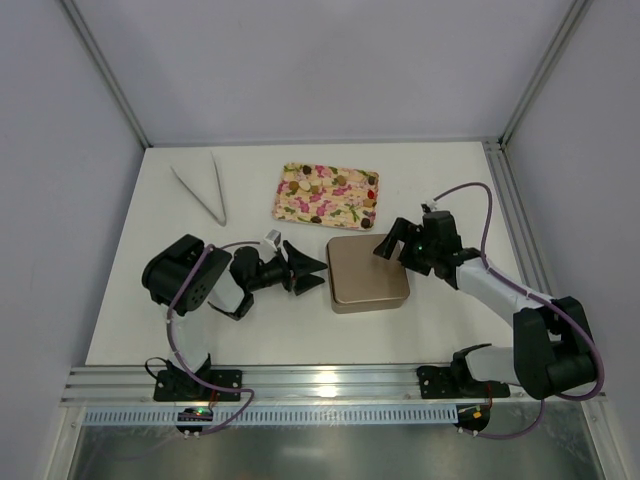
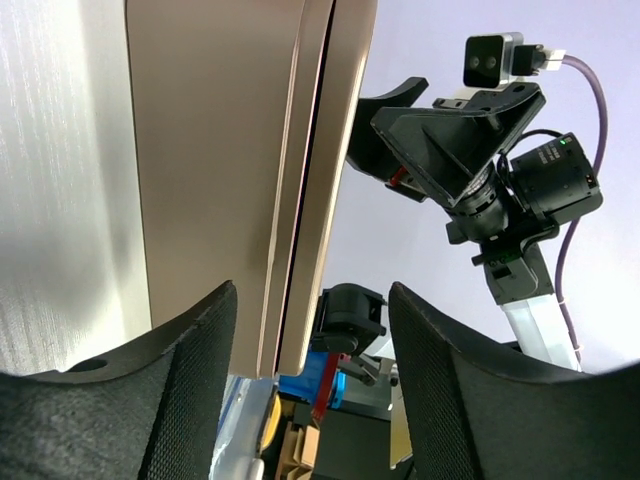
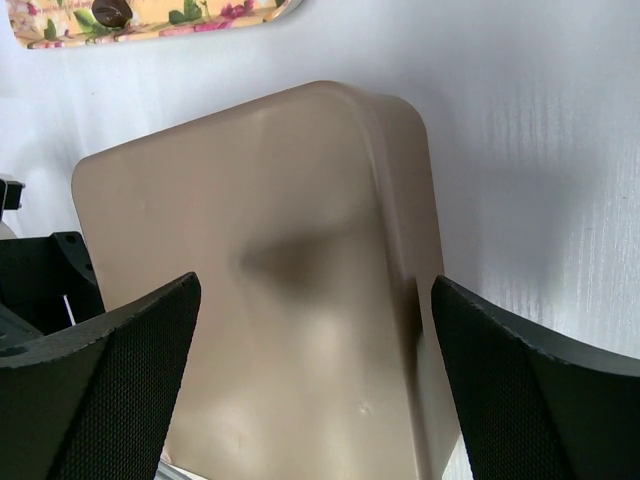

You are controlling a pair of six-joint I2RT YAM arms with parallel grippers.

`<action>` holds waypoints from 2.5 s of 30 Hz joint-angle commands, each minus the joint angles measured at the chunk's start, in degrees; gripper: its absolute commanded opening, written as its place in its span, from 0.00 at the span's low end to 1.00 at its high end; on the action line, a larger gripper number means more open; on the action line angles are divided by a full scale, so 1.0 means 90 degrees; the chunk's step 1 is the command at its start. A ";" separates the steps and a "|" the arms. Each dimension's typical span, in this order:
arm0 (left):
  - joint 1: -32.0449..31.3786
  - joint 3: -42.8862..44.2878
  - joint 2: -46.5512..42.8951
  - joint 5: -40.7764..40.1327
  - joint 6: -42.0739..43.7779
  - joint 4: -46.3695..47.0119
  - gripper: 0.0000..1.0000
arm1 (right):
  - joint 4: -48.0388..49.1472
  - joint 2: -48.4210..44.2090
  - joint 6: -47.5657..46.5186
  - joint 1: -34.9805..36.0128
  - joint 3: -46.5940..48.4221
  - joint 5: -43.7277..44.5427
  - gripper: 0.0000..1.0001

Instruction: Pack the chocolate

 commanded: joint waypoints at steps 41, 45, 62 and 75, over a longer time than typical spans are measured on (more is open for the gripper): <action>-0.0593 0.1073 -0.1360 -0.0820 0.2603 -0.4560 0.55 | -0.1249 0.0748 -0.0719 0.1589 0.1467 0.1988 0.95; -0.0662 0.1327 -0.1506 -0.1015 0.2857 -0.5322 0.49 | -0.1279 0.0855 -0.0739 0.1746 0.1526 0.2077 0.95; -0.0799 0.1737 -0.1399 -0.1767 0.3249 -0.7285 0.35 | -0.0928 0.1109 -0.0466 0.1873 0.1029 0.1706 0.93; -0.0779 0.2362 -0.1350 -0.2247 0.3698 -0.8662 0.43 | -0.0663 0.0134 -0.0095 0.1863 0.0218 0.0983 0.80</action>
